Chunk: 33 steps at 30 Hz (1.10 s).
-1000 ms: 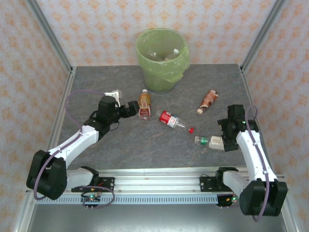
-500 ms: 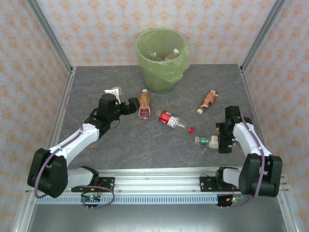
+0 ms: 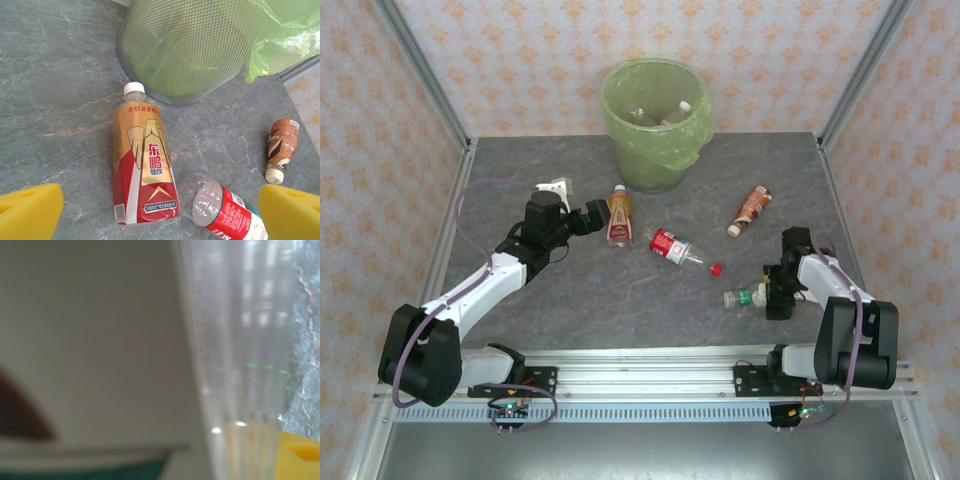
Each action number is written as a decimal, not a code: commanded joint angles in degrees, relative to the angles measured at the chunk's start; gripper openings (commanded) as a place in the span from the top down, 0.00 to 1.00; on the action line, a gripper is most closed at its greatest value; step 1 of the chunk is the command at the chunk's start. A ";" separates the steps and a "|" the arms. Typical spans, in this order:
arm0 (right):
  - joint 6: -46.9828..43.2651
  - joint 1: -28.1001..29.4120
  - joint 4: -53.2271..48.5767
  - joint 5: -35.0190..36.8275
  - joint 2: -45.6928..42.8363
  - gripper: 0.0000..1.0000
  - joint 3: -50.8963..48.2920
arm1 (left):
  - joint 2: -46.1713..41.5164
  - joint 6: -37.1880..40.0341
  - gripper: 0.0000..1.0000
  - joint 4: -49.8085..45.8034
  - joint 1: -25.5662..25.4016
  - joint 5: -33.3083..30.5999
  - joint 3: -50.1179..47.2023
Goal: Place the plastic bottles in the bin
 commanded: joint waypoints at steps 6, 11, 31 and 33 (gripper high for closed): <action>1.14 -0.52 0.84 1.96 -2.46 0.27 -1.60 | 0.53 -1.02 0.00 -0.83 -0.24 -1.63 1.82; 0.69 -0.52 0.21 3.77 -4.66 0.32 -1.51 | 1.31 -1.25 0.00 -0.44 -0.23 -1.15 1.96; -13.54 -0.49 29.20 0.64 -30.56 0.56 -12.08 | 3.81 -5.70 0.00 -1.42 -0.33 -1.37 2.93; -16.42 -0.47 28.86 1.02 -32.70 0.58 -11.98 | 4.08 -5.96 0.00 -1.32 -0.28 -1.48 3.04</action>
